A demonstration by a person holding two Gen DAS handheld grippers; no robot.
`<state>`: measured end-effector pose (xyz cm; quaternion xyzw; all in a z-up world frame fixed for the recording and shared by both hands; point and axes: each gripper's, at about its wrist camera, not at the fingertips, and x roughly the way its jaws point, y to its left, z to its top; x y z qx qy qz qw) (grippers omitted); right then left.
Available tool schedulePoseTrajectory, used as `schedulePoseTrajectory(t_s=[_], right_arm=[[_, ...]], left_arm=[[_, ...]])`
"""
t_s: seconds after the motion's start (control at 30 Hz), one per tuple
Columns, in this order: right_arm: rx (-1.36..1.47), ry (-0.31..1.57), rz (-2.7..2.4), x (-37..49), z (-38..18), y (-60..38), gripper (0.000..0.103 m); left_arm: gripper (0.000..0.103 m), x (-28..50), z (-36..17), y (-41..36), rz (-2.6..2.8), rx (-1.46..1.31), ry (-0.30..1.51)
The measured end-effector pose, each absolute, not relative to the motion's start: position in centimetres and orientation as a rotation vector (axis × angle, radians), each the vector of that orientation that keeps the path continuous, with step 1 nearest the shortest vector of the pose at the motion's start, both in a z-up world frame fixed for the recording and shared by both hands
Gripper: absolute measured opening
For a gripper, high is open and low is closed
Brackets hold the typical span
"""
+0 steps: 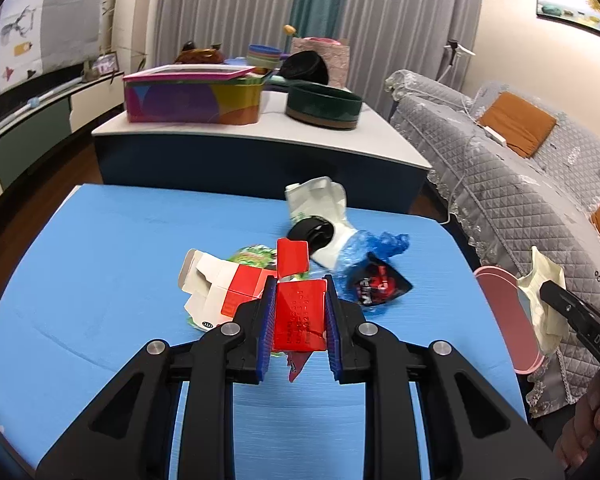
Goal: Collect trash
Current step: 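Carry the white paper strip and red-and-white box over the pink bin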
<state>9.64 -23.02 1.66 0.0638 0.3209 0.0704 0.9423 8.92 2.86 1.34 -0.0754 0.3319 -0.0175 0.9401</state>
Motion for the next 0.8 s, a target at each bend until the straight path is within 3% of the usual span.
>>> schedulePoseTrajectory(t_s=[0.8], right_arm=[[0.163, 0.603, -0.073, 8.2, 2.7, -33.1, 0.009]], left_arm=[[0.022, 9.1, 2.9, -7.5, -0.225, -0.062, 0.655]])
